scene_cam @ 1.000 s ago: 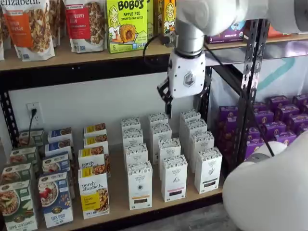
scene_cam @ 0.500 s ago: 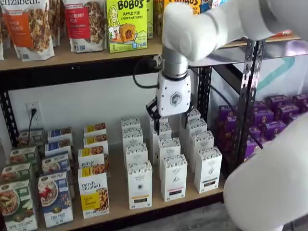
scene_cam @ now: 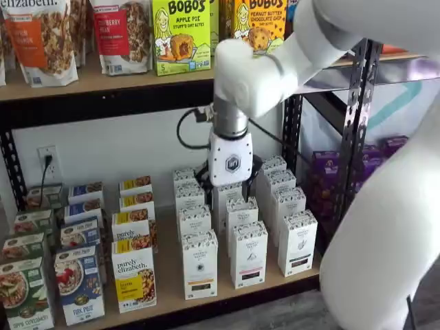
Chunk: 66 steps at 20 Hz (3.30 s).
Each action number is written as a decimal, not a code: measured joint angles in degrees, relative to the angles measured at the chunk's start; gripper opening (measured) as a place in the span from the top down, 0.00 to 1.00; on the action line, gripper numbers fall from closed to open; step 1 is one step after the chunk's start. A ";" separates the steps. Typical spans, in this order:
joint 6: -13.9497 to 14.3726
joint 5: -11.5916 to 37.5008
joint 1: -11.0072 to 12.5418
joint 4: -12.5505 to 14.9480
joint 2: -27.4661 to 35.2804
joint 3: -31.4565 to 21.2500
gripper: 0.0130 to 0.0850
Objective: Pick up the white box with a yellow strip in the middle, on the bottom shelf, the fourth box from the left
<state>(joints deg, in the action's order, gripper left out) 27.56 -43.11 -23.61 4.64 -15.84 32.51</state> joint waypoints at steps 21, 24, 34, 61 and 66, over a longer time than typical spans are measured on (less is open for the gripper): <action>0.42 9.60 -1.05 -1.24 22.56 6.00 0.00; -0.77 11.41 -1.10 -2.72 25.45 6.58 0.00; 1.84 16.72 0.13 1.49 35.74 10.81 0.00; -3.43 16.81 3.60 -0.45 59.38 37.38 0.00; -4.54 15.10 4.20 -1.03 62.26 42.37 0.00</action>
<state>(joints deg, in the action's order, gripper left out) 23.02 -28.01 -19.41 3.62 46.42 74.88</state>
